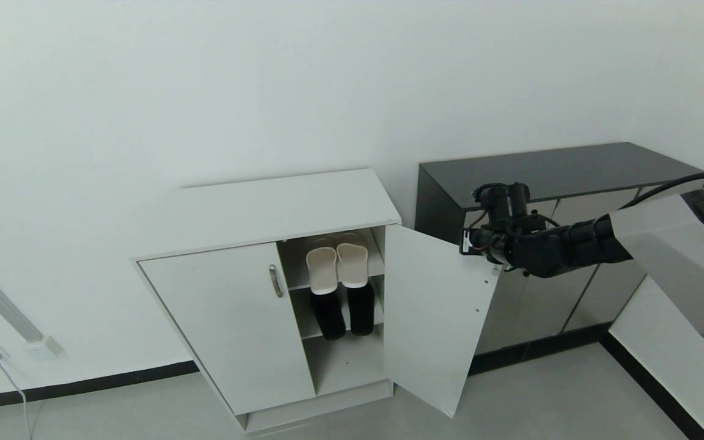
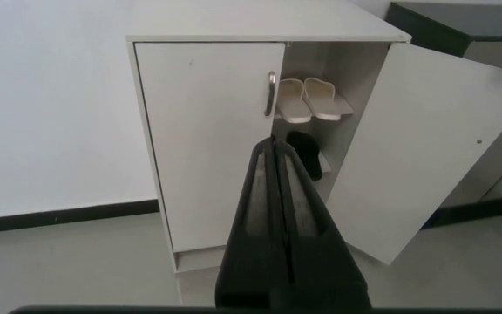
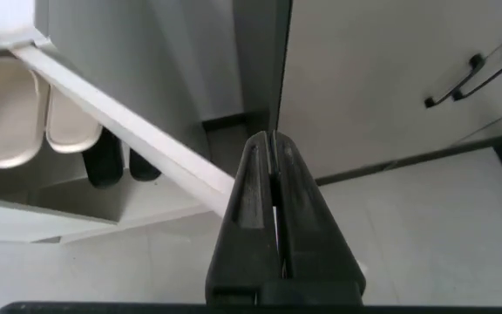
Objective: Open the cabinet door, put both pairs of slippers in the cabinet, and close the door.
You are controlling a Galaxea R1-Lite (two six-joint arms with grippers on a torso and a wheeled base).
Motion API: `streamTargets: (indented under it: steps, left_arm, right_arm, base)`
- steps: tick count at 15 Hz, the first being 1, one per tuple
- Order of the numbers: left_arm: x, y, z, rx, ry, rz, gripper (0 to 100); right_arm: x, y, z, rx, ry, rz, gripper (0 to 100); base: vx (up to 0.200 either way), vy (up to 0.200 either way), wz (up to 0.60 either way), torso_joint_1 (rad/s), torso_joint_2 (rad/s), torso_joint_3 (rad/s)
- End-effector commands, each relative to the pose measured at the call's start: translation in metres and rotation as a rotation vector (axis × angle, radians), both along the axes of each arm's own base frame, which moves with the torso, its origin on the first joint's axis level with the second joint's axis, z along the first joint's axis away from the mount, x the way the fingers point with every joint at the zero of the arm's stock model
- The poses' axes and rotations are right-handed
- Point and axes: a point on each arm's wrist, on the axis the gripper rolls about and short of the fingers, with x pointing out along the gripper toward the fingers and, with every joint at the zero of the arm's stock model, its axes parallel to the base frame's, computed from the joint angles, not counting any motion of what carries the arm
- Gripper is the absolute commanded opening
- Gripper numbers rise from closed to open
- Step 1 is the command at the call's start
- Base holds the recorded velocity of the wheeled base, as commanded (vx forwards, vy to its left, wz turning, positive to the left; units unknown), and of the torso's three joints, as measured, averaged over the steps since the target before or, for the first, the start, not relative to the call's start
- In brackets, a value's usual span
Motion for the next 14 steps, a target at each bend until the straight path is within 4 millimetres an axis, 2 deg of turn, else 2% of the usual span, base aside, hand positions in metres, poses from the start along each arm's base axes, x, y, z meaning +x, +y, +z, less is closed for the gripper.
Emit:
streamTargets:
  steps: [1,4,10,12,14]
  left_arm:
    - [0.000,0.000,0.000,0.000,0.001,0.000,0]
    - [0.000,0.000,0.000,0.000,0.001,0.001,0]
    - [0.000,0.000,0.000,0.000,0.001,0.001,0]
    - [0.000,0.000,0.000,0.000,0.001,0.001,0]
    - [0.000,0.000,0.000,0.000,0.001,0.000,0]
  right_arm:
    - [0.004,0.000,-0.008,-0.004,0.009,-0.003,0]
    - [0.008,-0.002,-0.015,-0.006,0.009,-0.011,0]
    - [0.005,-0.002,-0.020,-0.014,0.027,-0.014,0]
    - [-0.005,0.003,-0.020,-0.019,0.040,0.001,0]
    - [-0.025,0.014,-0.016,-0.015,0.014,0.040,0]
  base:
    - [0.000,0.000,0.00,0.000,0.00,0.000]
    - [0.000,0.000,0.00,0.000,0.00,0.000]
    - [0.000,0.000,0.00,0.000,0.00,0.000]
    - [0.000,0.000,0.00,0.000,0.00,0.000]
    - [0.000,0.000,0.00,0.000,0.00,0.000]
